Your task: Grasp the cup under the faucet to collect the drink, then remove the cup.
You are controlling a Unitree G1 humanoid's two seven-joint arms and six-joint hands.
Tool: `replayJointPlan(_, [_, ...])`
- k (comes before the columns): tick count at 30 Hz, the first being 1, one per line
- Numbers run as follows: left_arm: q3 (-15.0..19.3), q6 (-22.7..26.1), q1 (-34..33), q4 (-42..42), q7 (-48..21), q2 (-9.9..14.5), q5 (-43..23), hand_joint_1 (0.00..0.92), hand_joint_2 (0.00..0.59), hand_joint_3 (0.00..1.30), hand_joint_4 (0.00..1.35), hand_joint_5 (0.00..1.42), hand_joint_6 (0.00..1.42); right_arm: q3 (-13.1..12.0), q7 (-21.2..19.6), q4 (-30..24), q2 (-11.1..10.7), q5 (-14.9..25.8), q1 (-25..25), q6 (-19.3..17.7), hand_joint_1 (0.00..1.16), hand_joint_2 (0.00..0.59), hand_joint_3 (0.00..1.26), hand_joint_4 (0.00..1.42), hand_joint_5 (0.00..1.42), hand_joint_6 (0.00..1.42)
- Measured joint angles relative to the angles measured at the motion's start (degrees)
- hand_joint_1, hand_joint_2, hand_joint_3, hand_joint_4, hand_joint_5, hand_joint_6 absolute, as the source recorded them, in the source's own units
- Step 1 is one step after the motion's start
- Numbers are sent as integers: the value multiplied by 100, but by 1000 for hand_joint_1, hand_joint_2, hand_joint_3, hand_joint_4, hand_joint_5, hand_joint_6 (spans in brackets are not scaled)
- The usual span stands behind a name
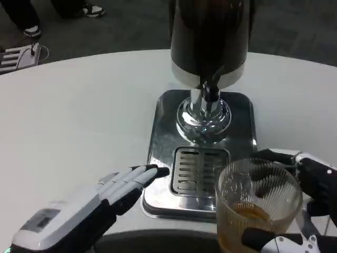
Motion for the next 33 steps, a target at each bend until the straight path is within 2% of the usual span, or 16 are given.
replayJointPlan(33, [-91,-1,-132,10,-53,103,42,0,101,53,0,0,9,-111,8,35,-5,2,-101,21,898,317,1049,1279,1399,1424])
